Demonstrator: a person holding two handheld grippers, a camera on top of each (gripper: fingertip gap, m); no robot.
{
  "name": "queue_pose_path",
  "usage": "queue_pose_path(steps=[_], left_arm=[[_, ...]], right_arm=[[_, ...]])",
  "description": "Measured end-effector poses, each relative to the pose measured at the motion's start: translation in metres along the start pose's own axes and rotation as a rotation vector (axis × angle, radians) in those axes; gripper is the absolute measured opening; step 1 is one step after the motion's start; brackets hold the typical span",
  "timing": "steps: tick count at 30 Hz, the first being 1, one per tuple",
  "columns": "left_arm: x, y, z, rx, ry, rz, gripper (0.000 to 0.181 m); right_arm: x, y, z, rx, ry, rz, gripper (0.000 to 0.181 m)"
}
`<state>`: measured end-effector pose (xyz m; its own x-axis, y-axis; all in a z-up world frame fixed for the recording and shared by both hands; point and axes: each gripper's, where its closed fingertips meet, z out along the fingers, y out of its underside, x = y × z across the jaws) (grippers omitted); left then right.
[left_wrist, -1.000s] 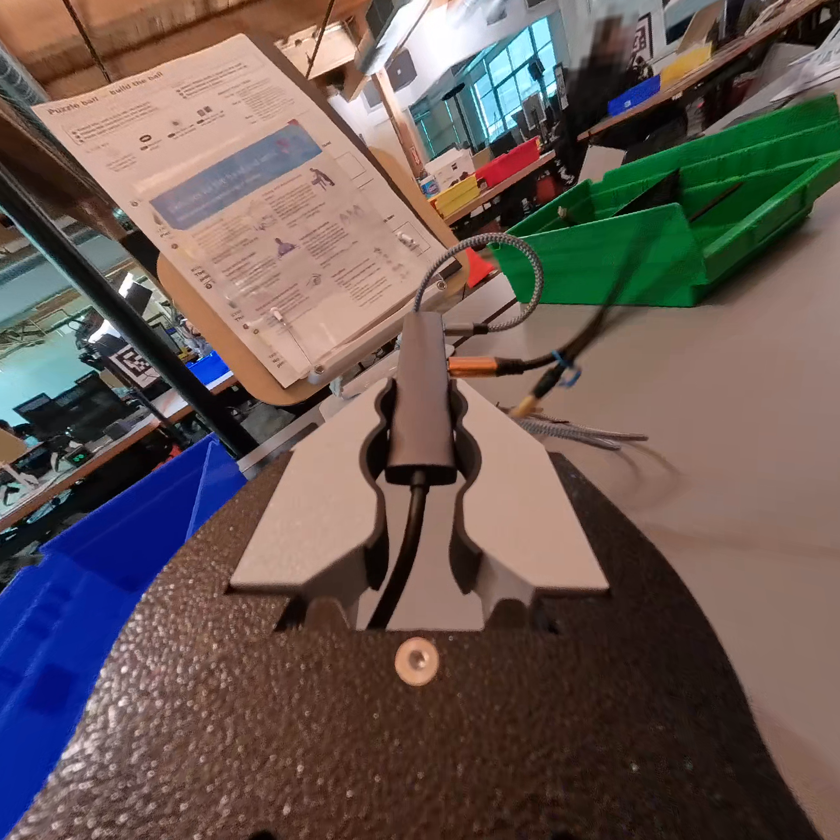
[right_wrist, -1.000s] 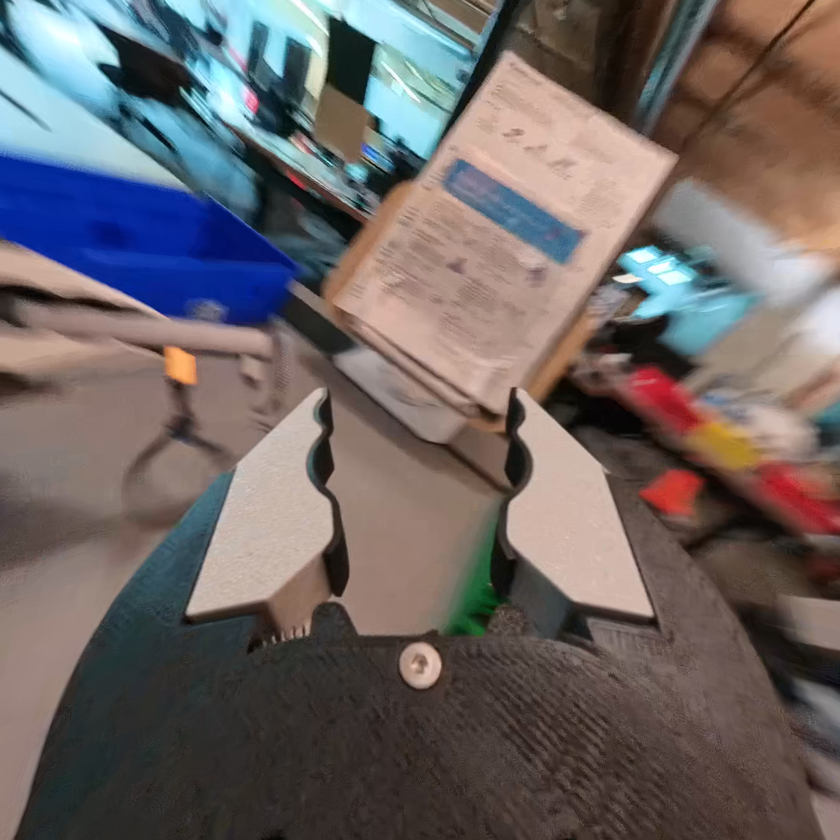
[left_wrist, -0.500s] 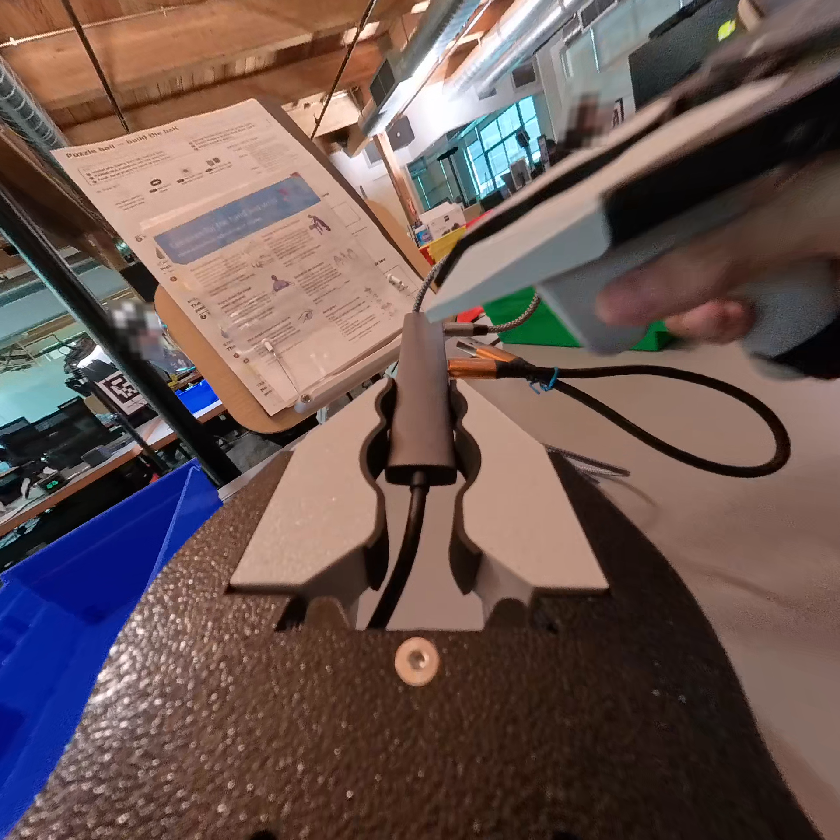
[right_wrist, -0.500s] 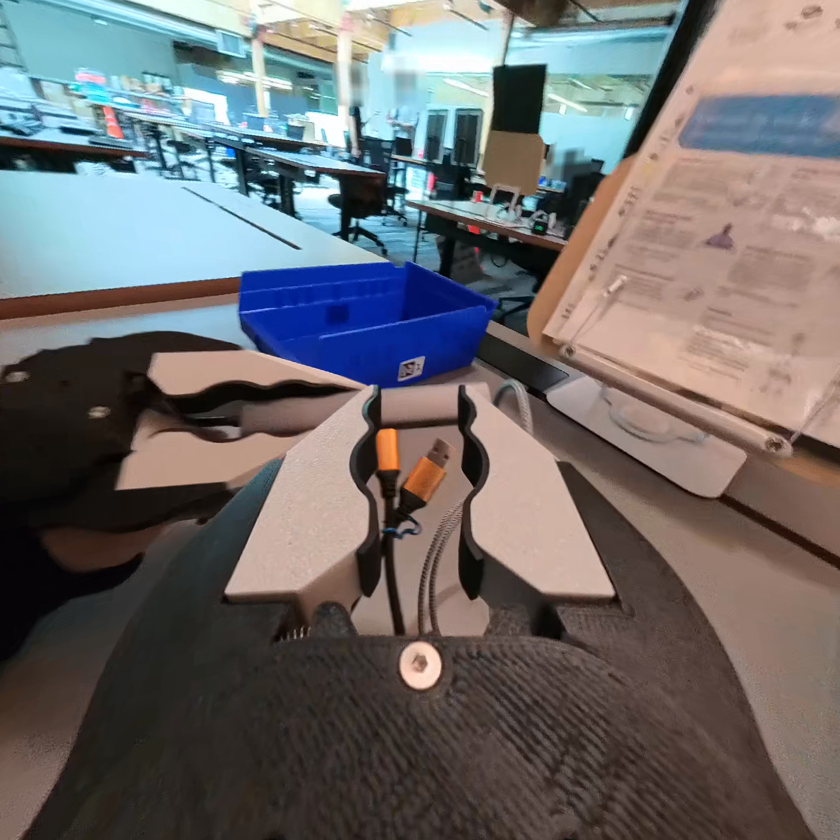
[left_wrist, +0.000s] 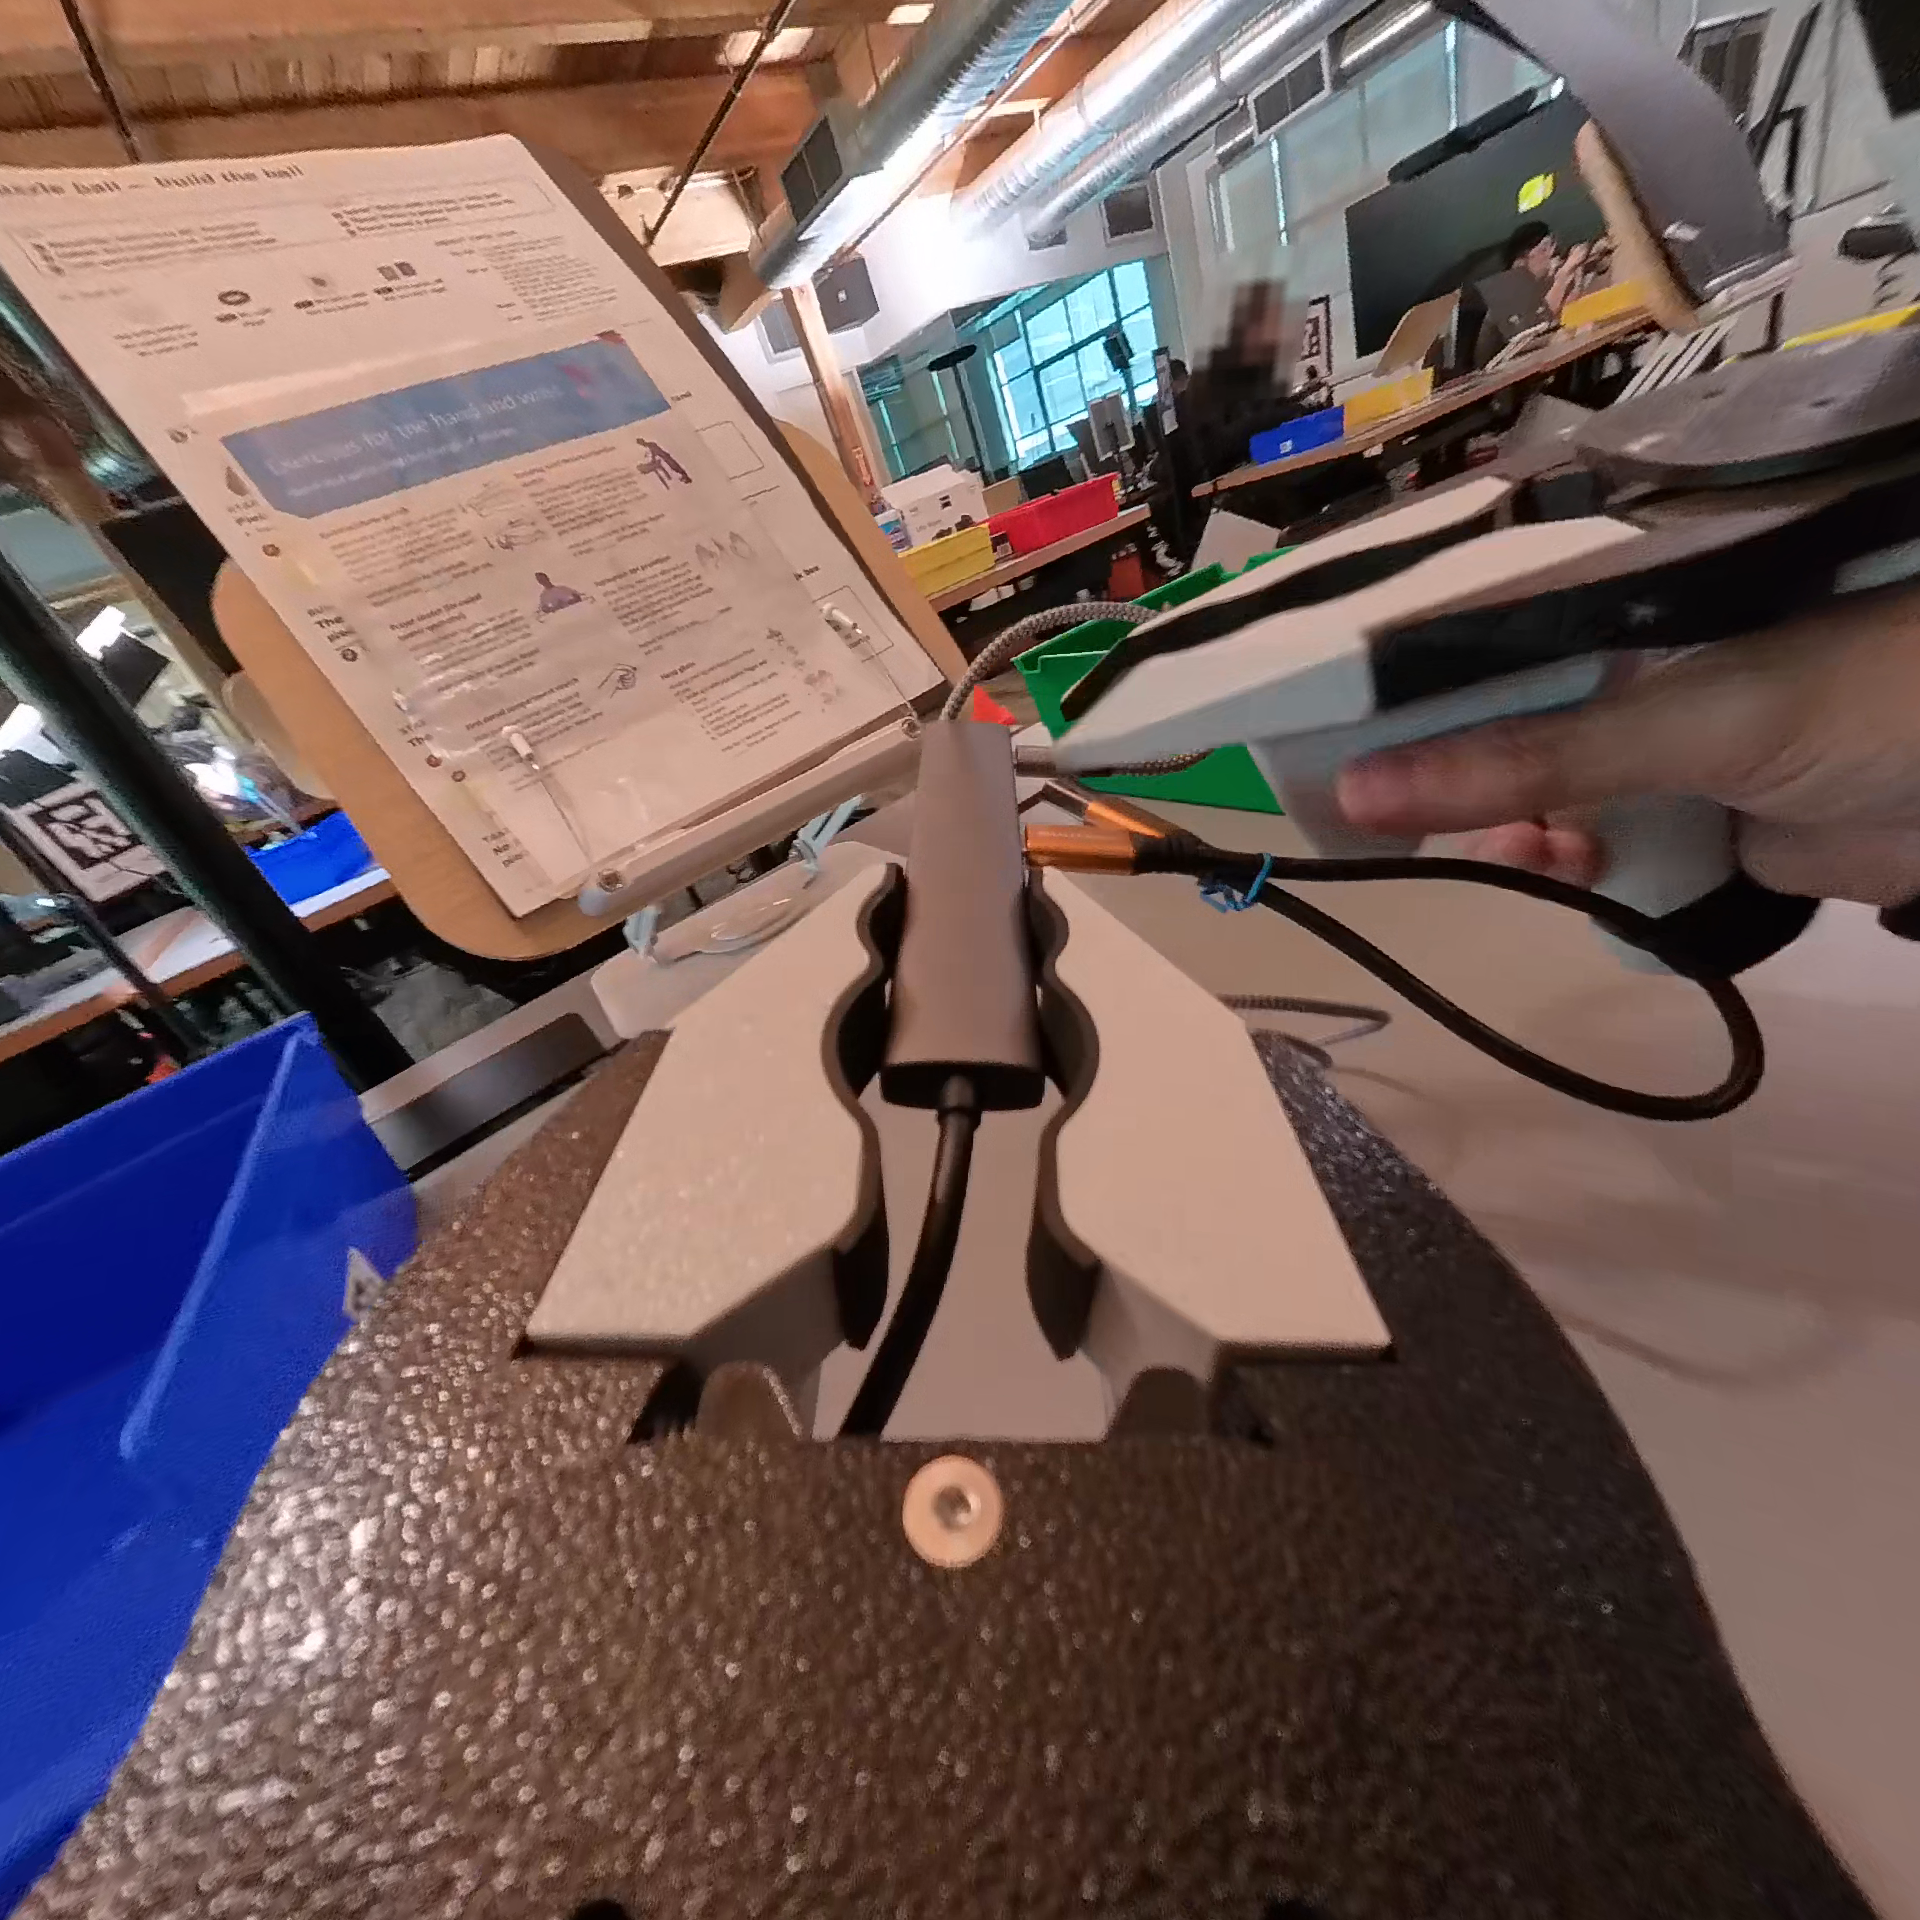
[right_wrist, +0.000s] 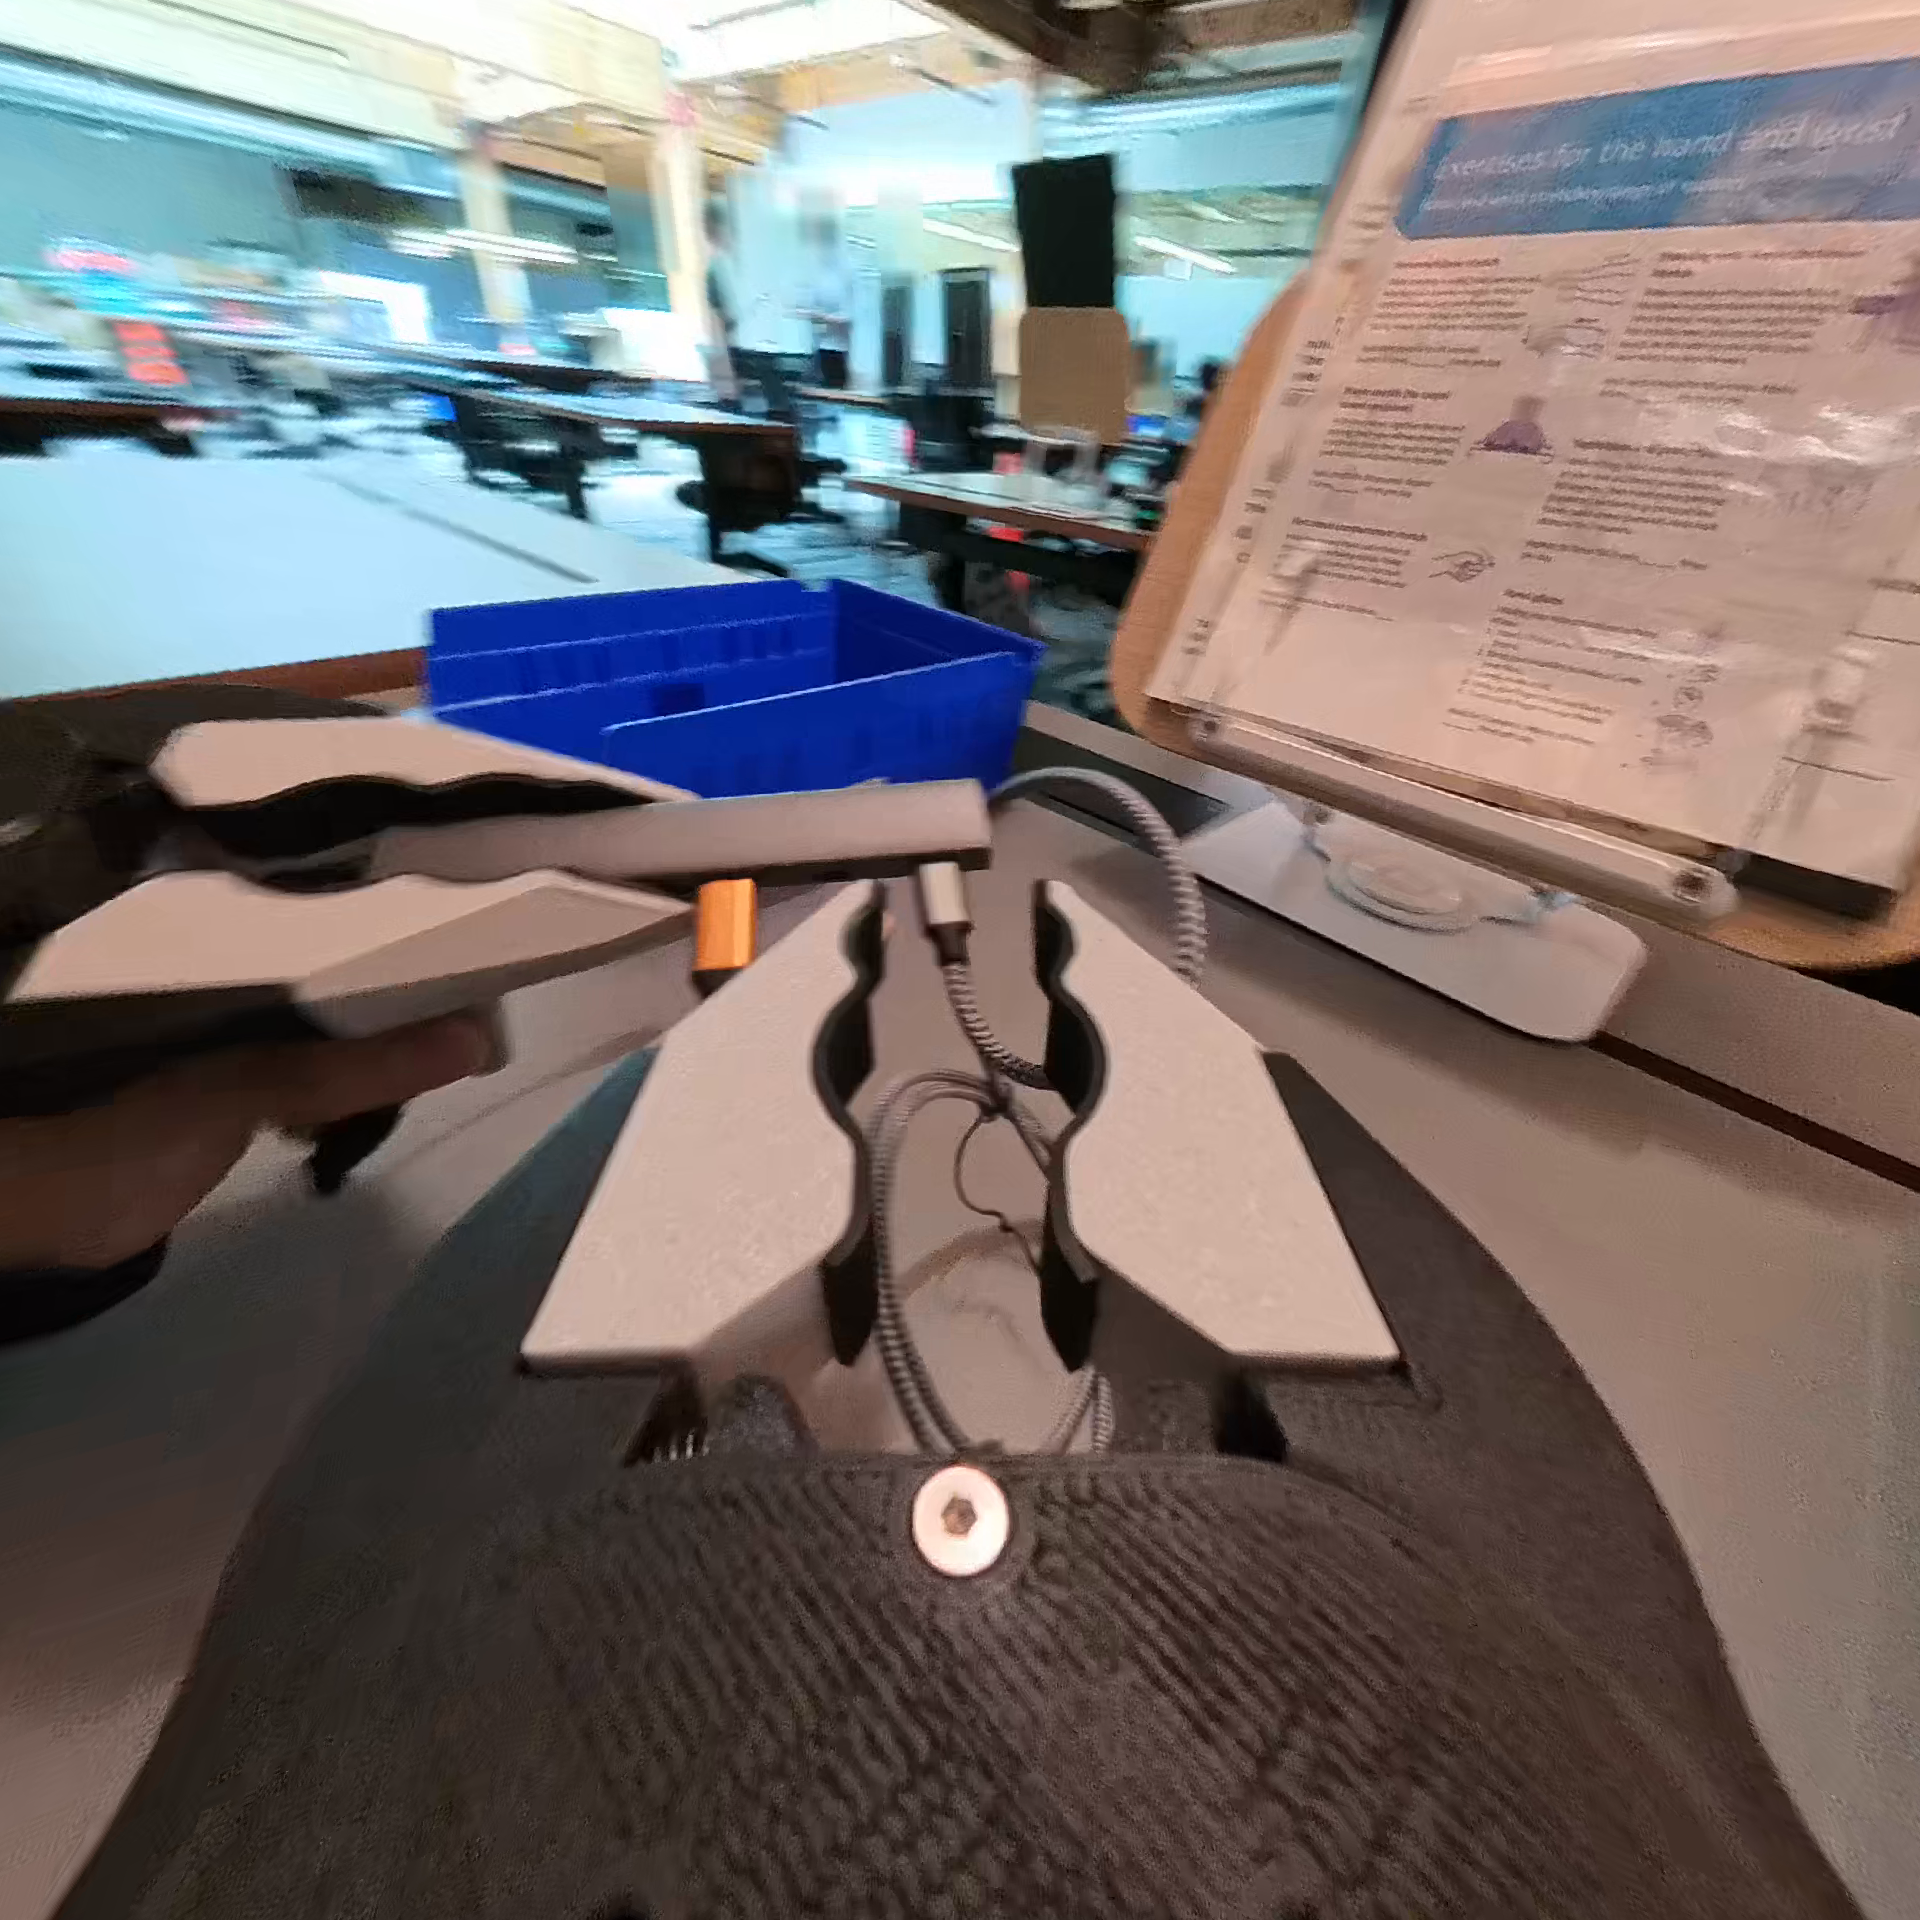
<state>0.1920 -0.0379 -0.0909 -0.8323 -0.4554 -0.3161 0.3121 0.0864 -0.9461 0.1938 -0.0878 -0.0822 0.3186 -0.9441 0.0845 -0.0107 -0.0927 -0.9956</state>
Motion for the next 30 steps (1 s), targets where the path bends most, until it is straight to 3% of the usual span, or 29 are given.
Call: queue_pose_path(steps=[2, 5, 10, 17, 22, 30], left_arm=[[0.002, 0.000, 0.000, 0.014, 0.032, -0.022, 0.021], [0.007, -0.001, 0.000, 0.032, 0.082, -0.049, 0.021], [0.013, 0.001, 0.002, 0.029, 0.103, -0.097, 0.021], [0.014, -0.002, 0.001, 0.055, 0.114, -0.126, 0.021], [0.011, 0.001, 0.001, 0.060, 0.122, -0.190, 0.021], [0.013, -0.002, 0.001, 0.067, 0.122, -0.177, 0.021]], right_arm=[[-0.009, 0.003, -0.006, 0.002, -0.097, -0.021, 0.029], [0.002, -0.002, -0.014, 0.058, -0.058, -0.013, 0.005], [0.003, 0.005, -0.015, 0.076, -0.058, 0.023, 0.020], [0.004, 0.017, -0.009, 0.056, -0.037, 0.060, 0.020], [0.002, -0.001, -0.016, 0.175, -0.071, 0.127, 0.007], [0.002, 0.006, -0.012, 0.141, -0.046, 0.093, 0.016]])
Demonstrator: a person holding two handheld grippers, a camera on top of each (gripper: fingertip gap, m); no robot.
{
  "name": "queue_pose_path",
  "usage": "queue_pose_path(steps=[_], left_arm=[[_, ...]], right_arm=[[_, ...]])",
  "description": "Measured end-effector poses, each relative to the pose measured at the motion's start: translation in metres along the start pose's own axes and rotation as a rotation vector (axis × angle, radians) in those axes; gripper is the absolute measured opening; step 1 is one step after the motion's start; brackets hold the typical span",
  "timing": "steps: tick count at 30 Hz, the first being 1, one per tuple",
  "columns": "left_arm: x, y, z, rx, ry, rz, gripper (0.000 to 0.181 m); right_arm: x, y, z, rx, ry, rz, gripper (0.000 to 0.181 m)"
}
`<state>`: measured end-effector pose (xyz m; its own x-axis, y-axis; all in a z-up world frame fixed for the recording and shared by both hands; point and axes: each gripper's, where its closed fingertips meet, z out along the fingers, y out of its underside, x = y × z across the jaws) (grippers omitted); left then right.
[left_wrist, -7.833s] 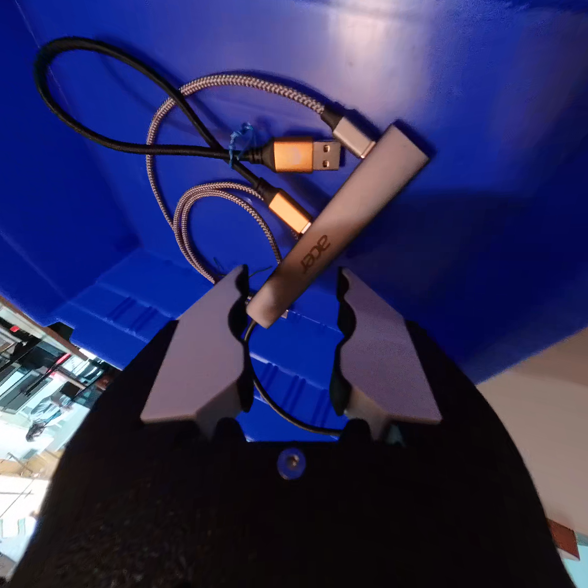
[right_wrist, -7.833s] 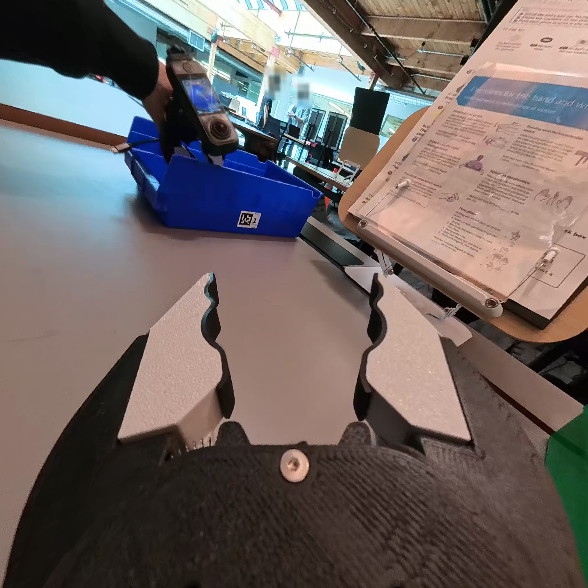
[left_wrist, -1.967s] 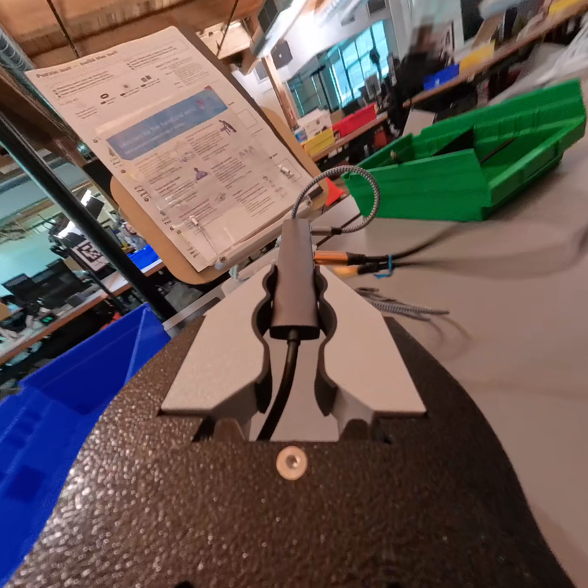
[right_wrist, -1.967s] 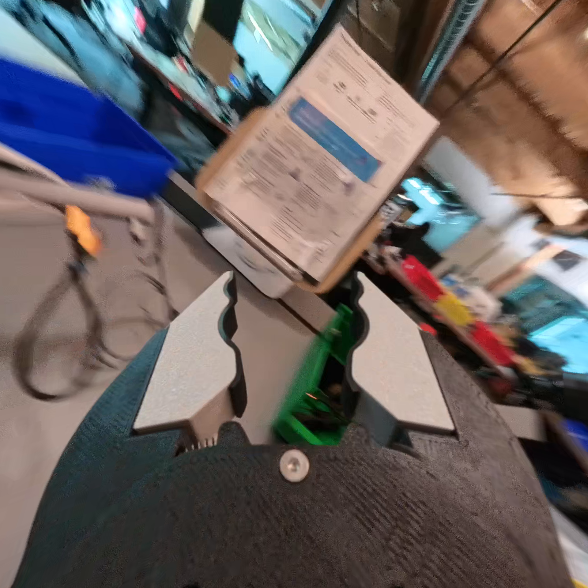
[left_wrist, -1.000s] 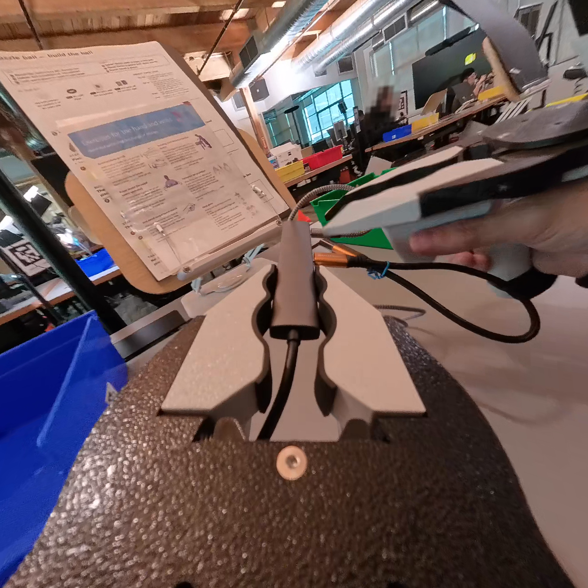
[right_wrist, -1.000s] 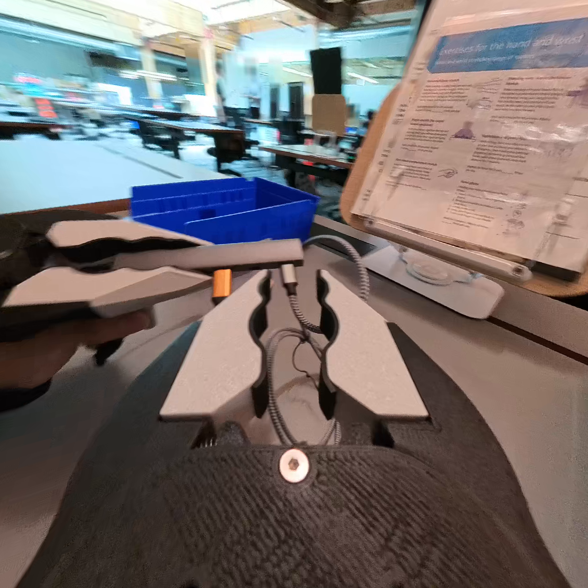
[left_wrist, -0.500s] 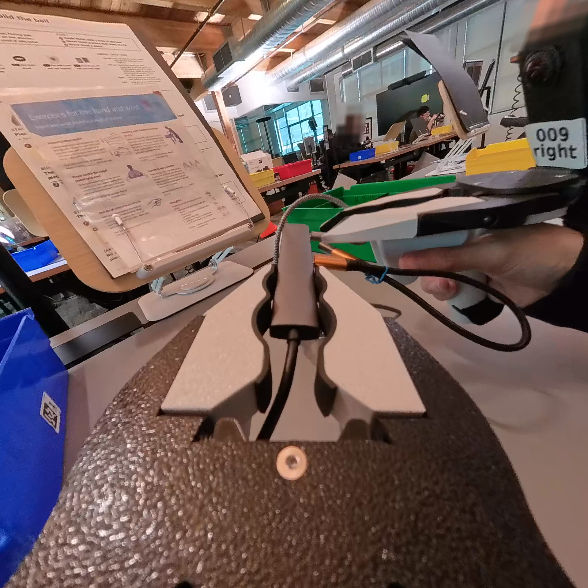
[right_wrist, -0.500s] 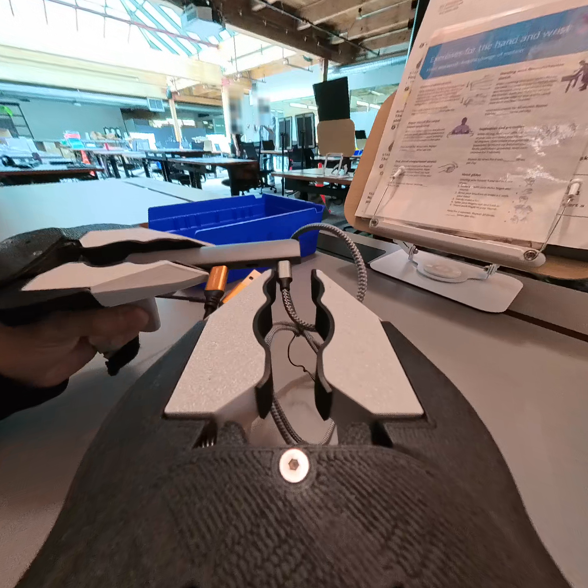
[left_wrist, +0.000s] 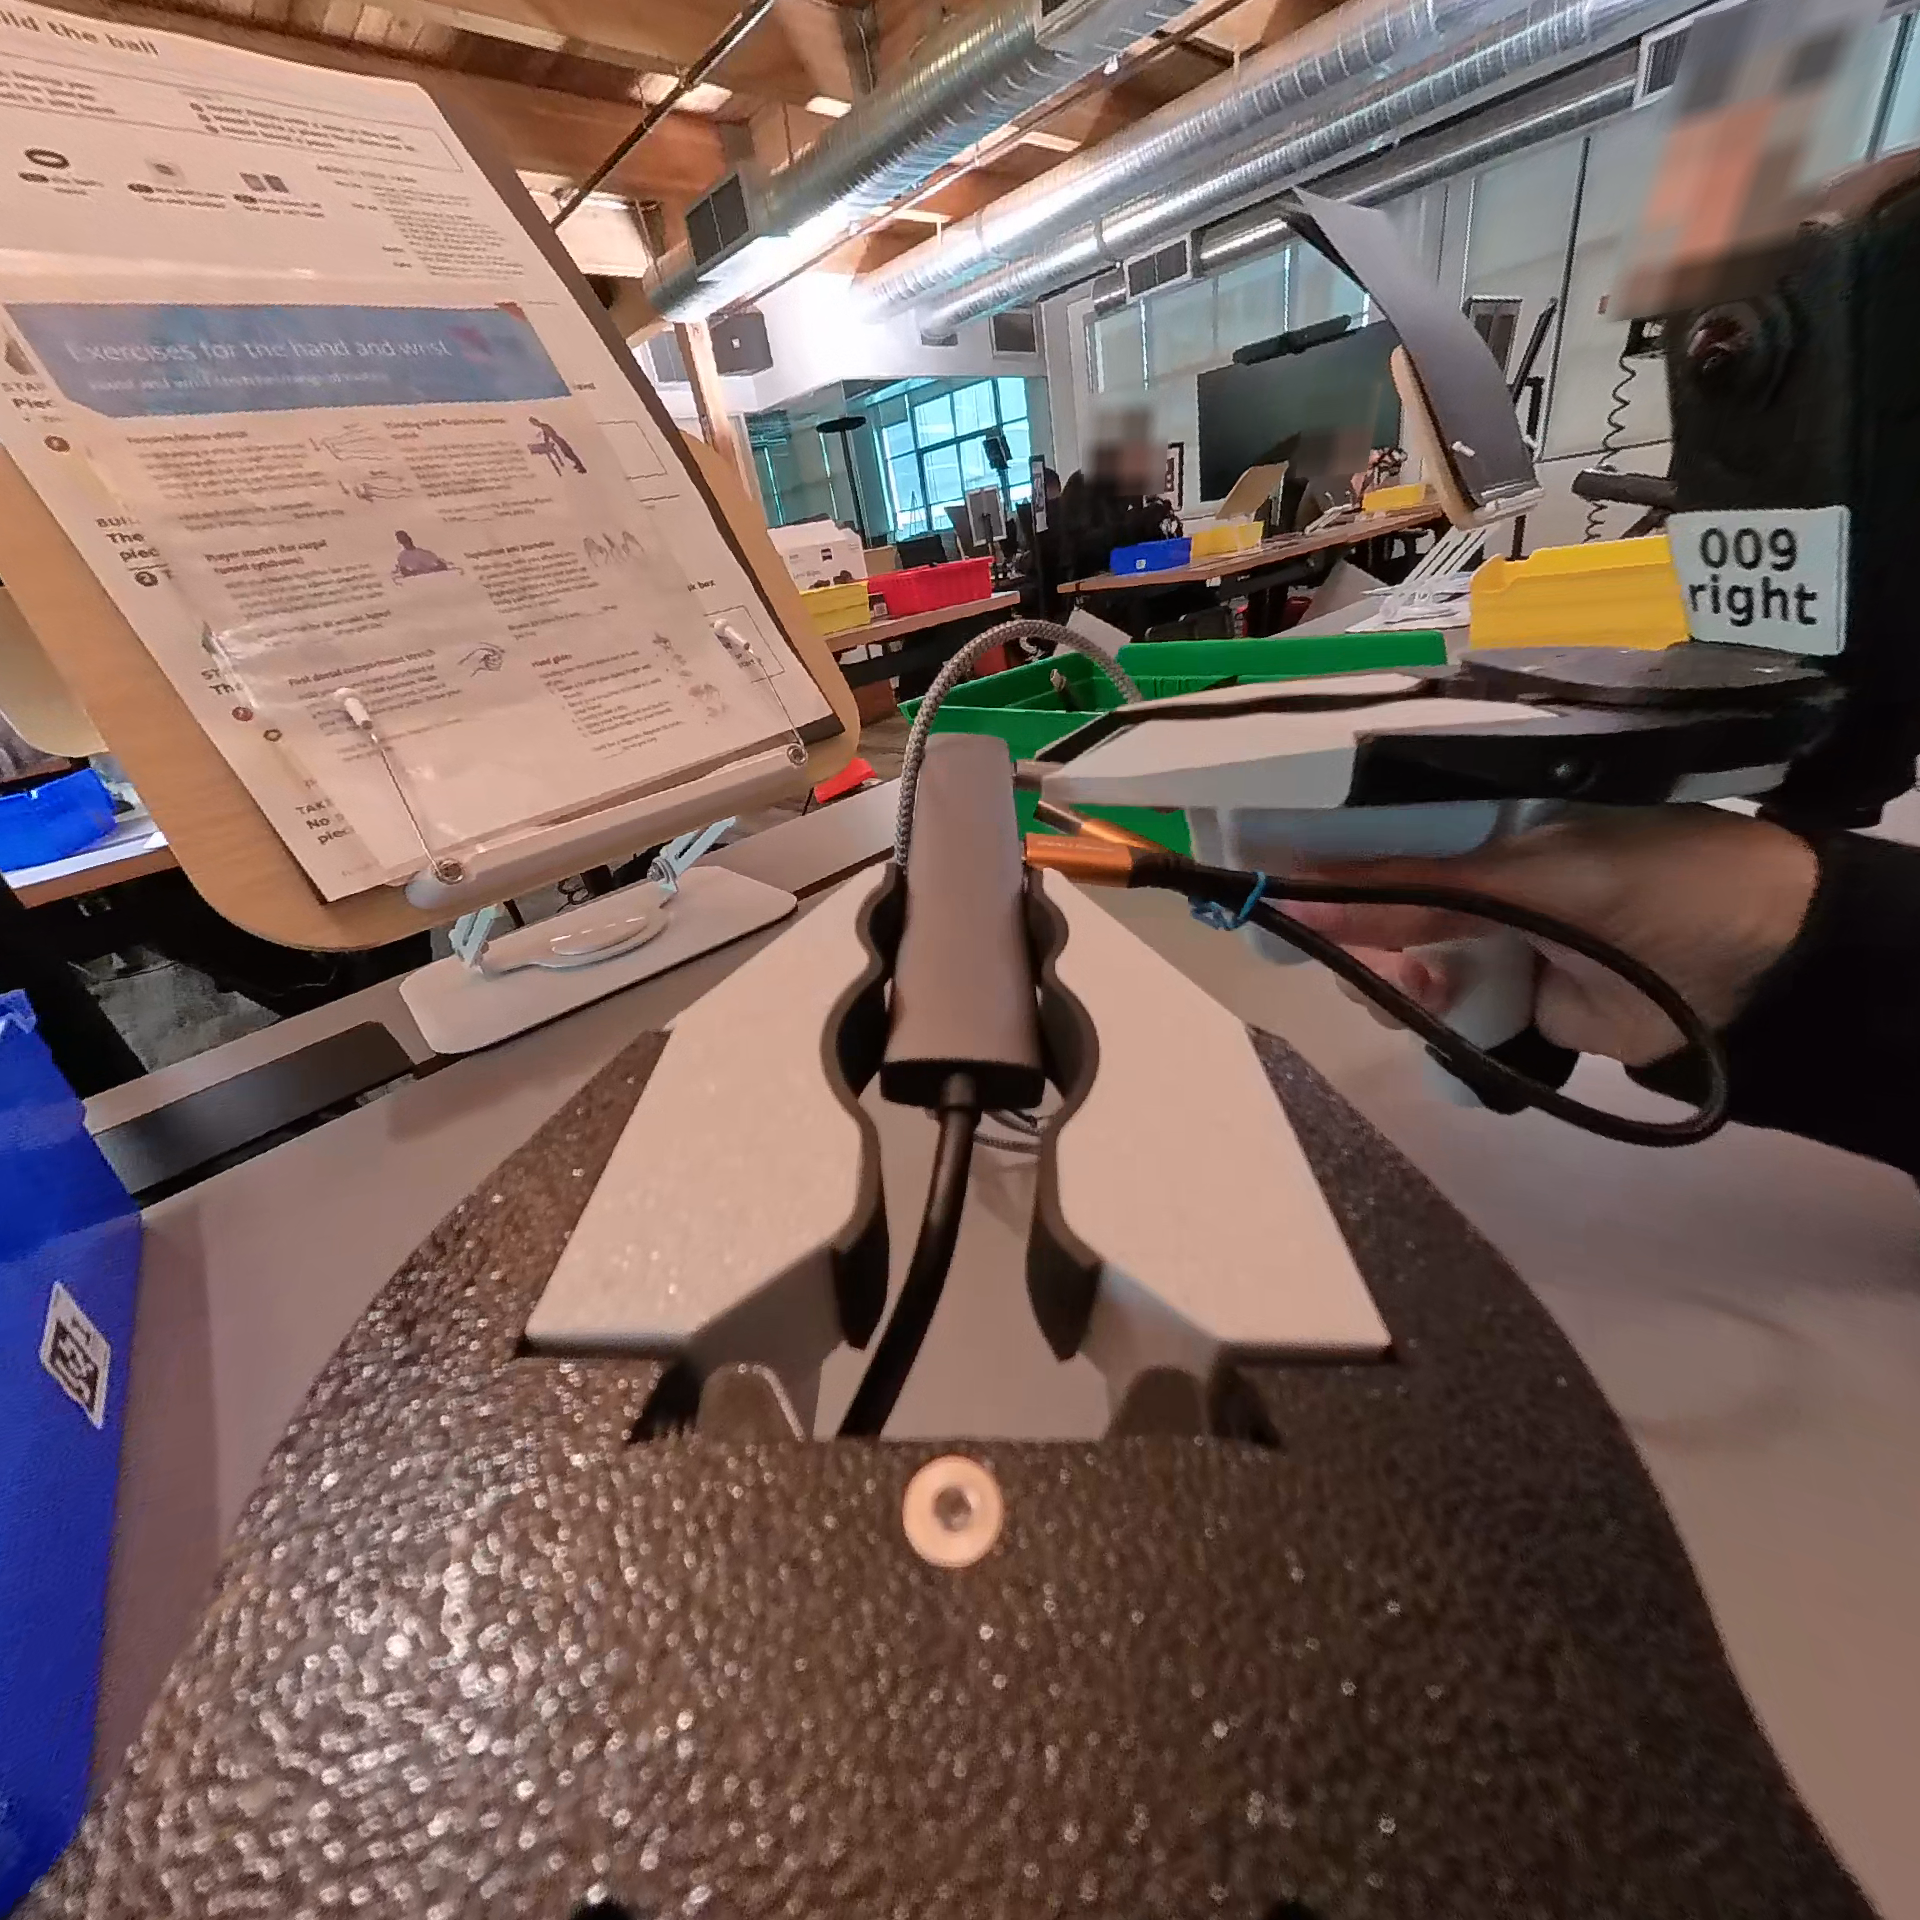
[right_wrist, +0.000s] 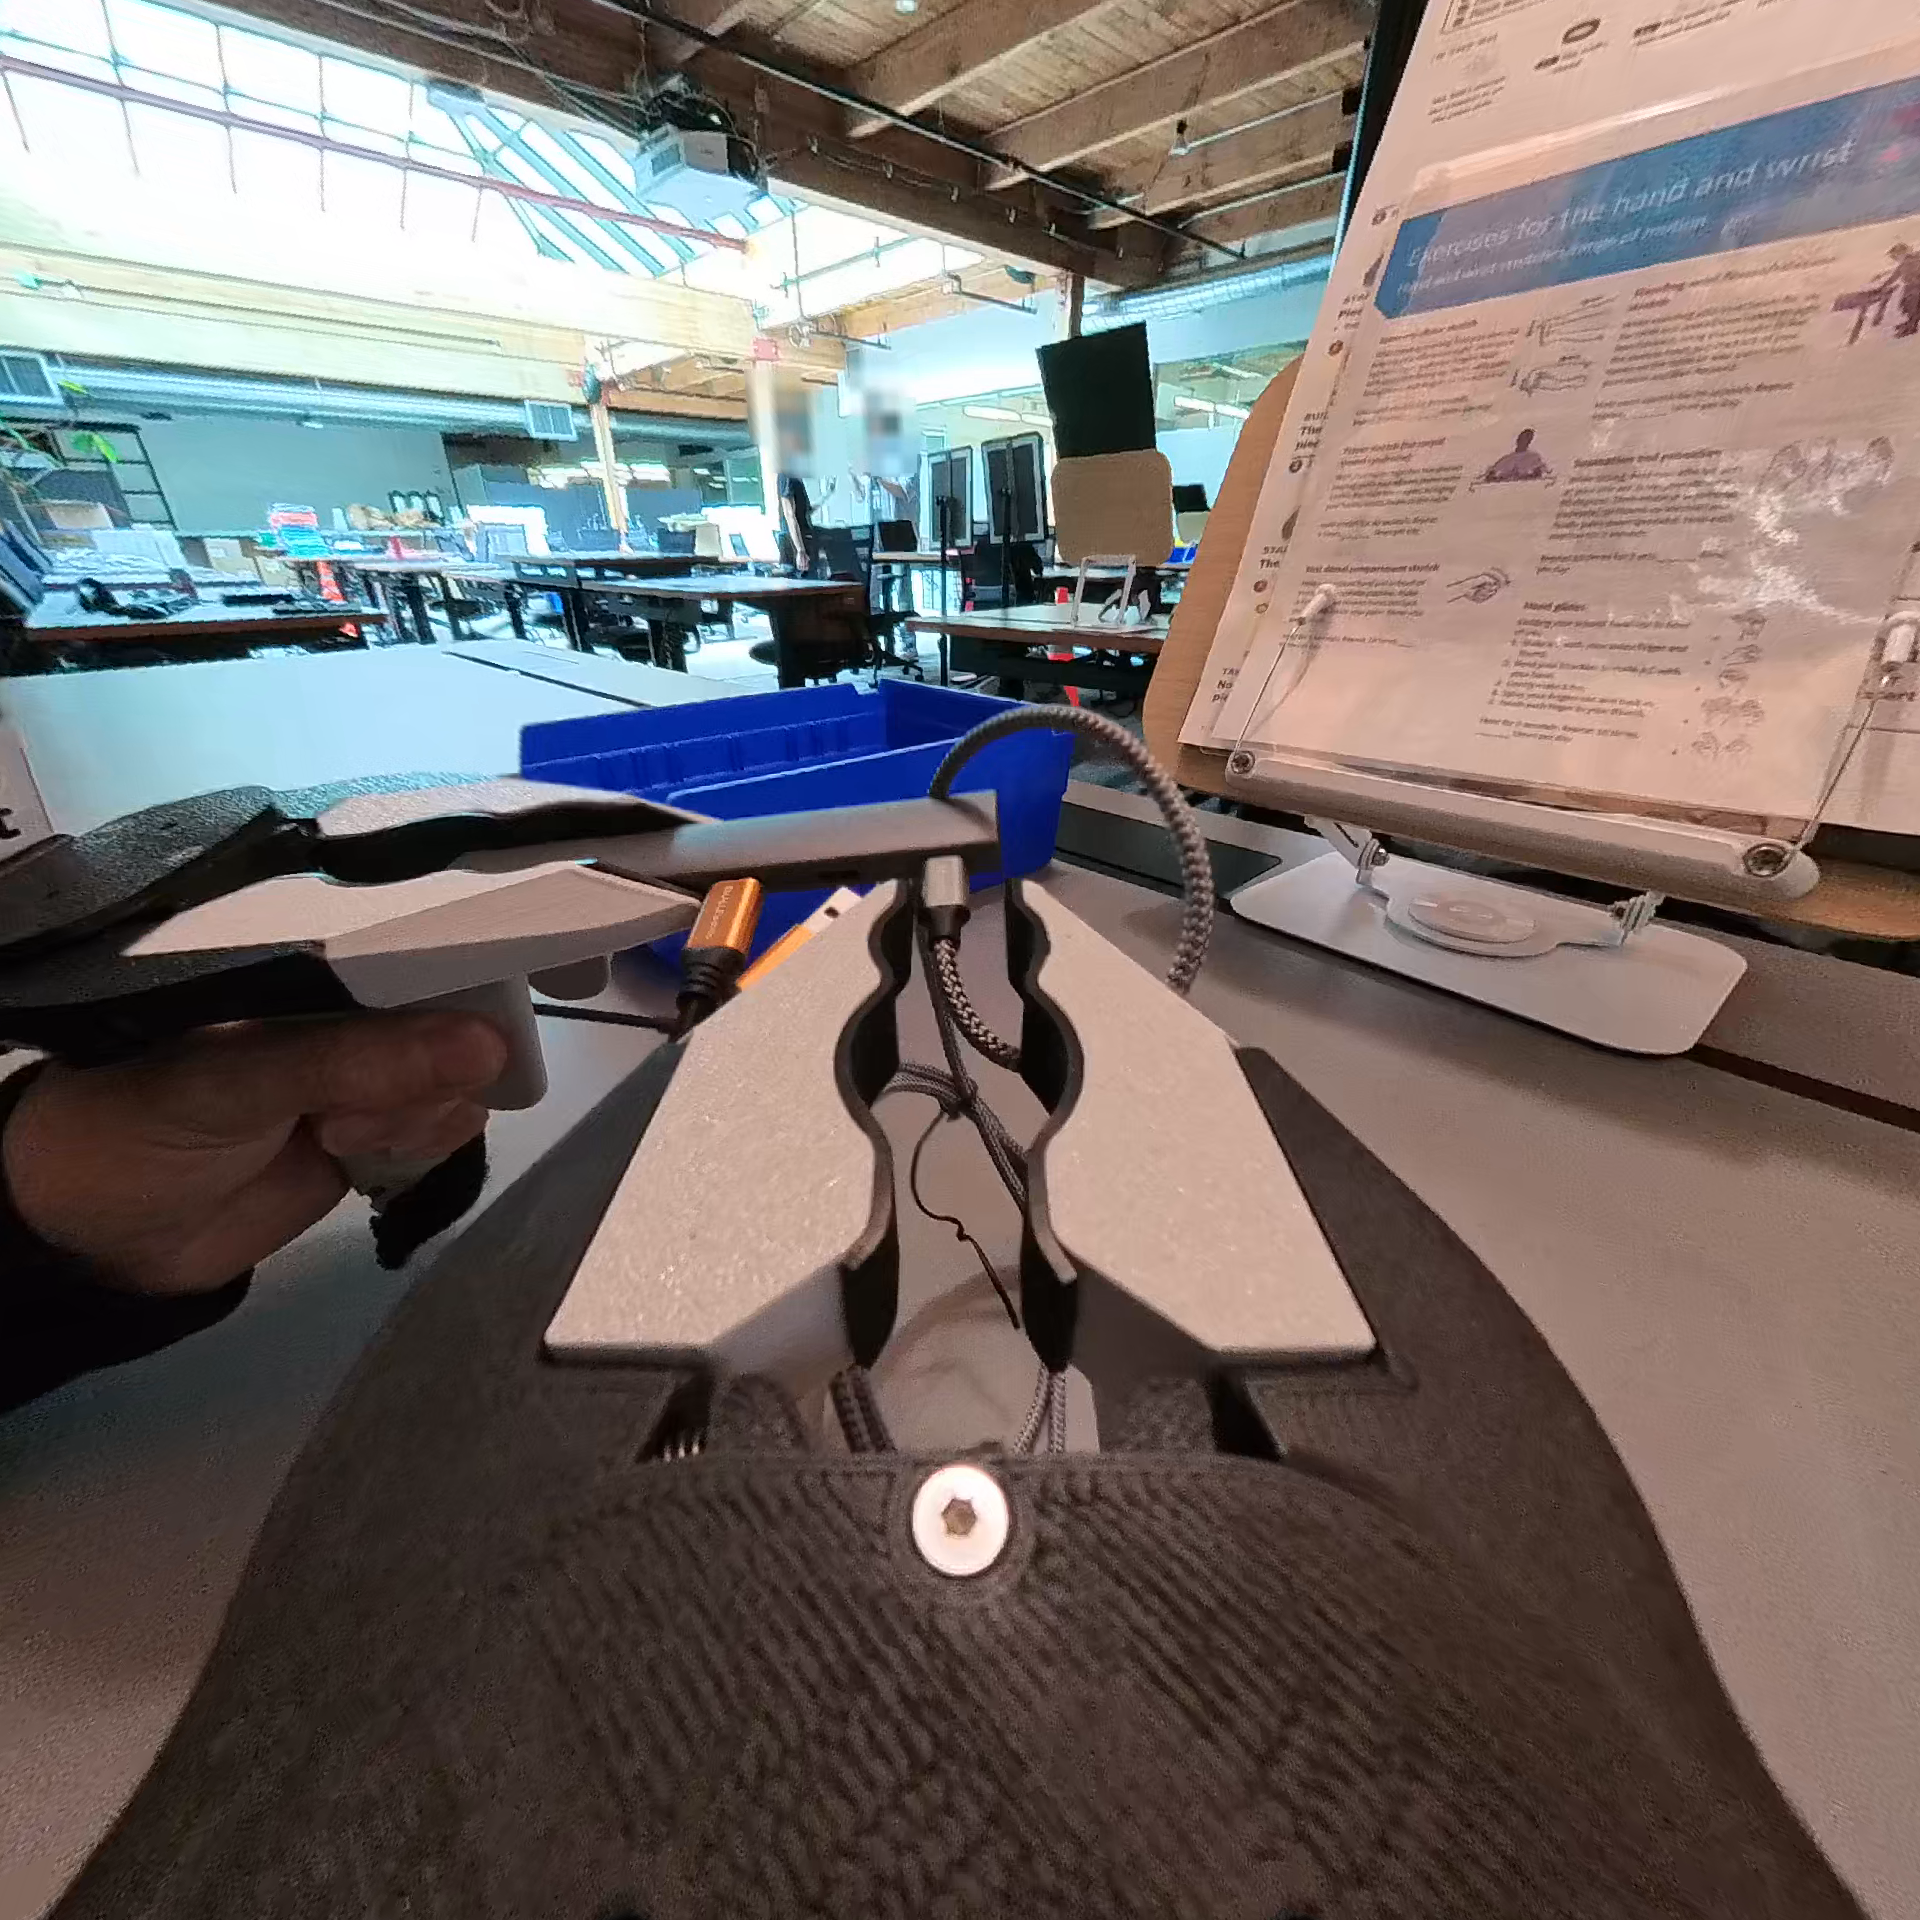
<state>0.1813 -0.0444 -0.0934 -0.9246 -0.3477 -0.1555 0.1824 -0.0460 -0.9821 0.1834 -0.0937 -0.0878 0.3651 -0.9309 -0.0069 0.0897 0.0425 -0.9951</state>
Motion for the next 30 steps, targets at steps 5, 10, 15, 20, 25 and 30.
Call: queue_pose_path(steps=[5, 10, 15, 20, 25, 30], left_arm=[[0.000, -0.001, 0.000, 0.002, 0.004, -0.011, 0.021], [0.002, 0.001, 0.001, -0.010, 0.016, -0.021, 0.021], [0.002, 0.003, 0.001, -0.024, 0.011, -0.048, 0.021], [0.001, 0.001, 0.000, -0.008, 0.016, -0.090, 0.021], [-0.001, 0.001, -0.001, -0.037, -0.027, -0.046, 0.021], [-0.004, 0.003, -0.001, -0.058, -0.037, -0.088, 0.023]], right_arm=[[-0.003, -0.003, 0.001, 0.017, 0.004, -0.020, 0.008], [-0.002, 0.000, 0.002, 0.021, 0.025, -0.033, 0.008], [-0.001, 0.004, 0.005, 0.009, 0.037, -0.023, 0.008], [-0.003, 0.003, 0.006, 0.007, 0.058, -0.076, 0.009], [-0.003, 0.005, 0.007, -0.038, 0.086, -0.100, 0.010], [-0.003, 0.008, 0.007, -0.072, 0.110, -0.091, 0.010]])
